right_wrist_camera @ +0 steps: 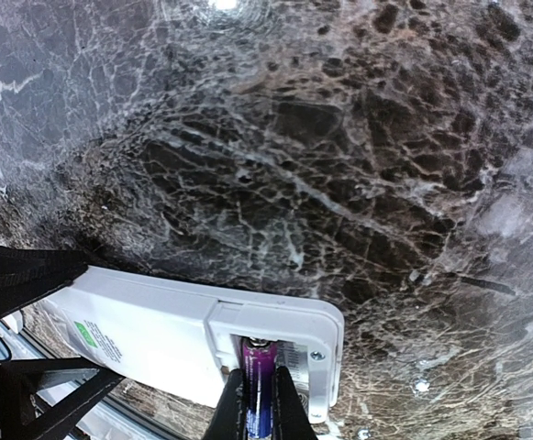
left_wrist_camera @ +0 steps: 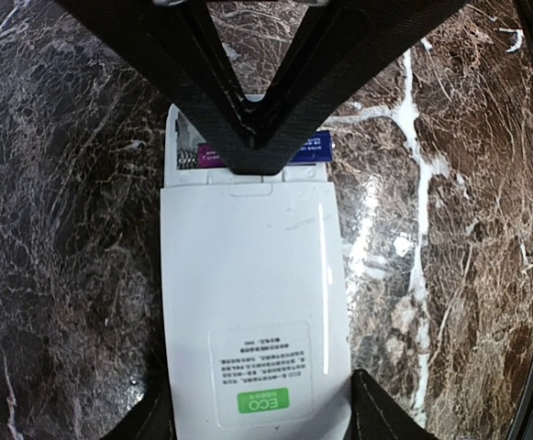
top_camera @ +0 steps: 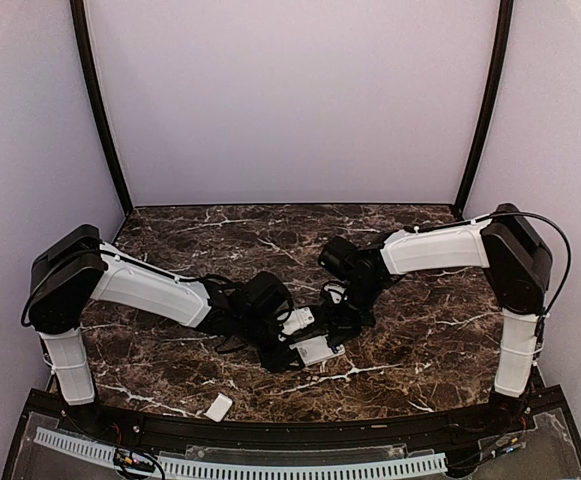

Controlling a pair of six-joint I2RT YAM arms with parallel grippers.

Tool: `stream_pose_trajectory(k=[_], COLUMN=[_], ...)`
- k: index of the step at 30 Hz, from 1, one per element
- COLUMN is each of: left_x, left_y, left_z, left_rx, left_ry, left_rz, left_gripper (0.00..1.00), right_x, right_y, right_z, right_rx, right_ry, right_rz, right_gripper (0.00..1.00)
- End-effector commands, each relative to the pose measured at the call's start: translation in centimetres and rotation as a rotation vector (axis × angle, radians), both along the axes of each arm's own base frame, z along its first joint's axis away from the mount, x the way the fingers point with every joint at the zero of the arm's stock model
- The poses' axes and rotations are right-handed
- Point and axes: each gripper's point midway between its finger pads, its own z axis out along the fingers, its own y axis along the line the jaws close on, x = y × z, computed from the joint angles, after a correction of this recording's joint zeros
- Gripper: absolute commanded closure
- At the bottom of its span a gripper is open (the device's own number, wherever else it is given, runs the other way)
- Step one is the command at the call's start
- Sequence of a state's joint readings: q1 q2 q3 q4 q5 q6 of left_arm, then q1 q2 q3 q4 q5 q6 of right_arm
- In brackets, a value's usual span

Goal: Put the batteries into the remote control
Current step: Load the battery into the battery compartment.

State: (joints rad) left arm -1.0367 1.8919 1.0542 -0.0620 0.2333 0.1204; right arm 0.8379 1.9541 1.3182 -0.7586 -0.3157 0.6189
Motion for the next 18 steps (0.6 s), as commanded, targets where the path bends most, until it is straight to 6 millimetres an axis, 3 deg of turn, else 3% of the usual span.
stream_pose_trajectory(k=[1,10,18], left_x=[-4.9,-3.5,-3.6], left_y=[3.3,3.6,3.6], left_z=[-6.6,-7.1,-7.2], left_rx=[0.187,0.203,0.204], left_ry=[0.169,0.137,0.145], left_rz=[-0.082,-0.071,-0.080], left_gripper=[0.63,0.64,0.64], right_x=[5.6,4.6,4.4], right_y=[3.5,2.9,2.6], right_z=[-0.1,-0.2,0.7], right_rx=[0.106,0.104,0.103], right_ry=[-0.261,-0.227,-0.236], right_rz=[-0.024,-0.027,-0.024], right_gripper=[0.99,0.92,0.87])
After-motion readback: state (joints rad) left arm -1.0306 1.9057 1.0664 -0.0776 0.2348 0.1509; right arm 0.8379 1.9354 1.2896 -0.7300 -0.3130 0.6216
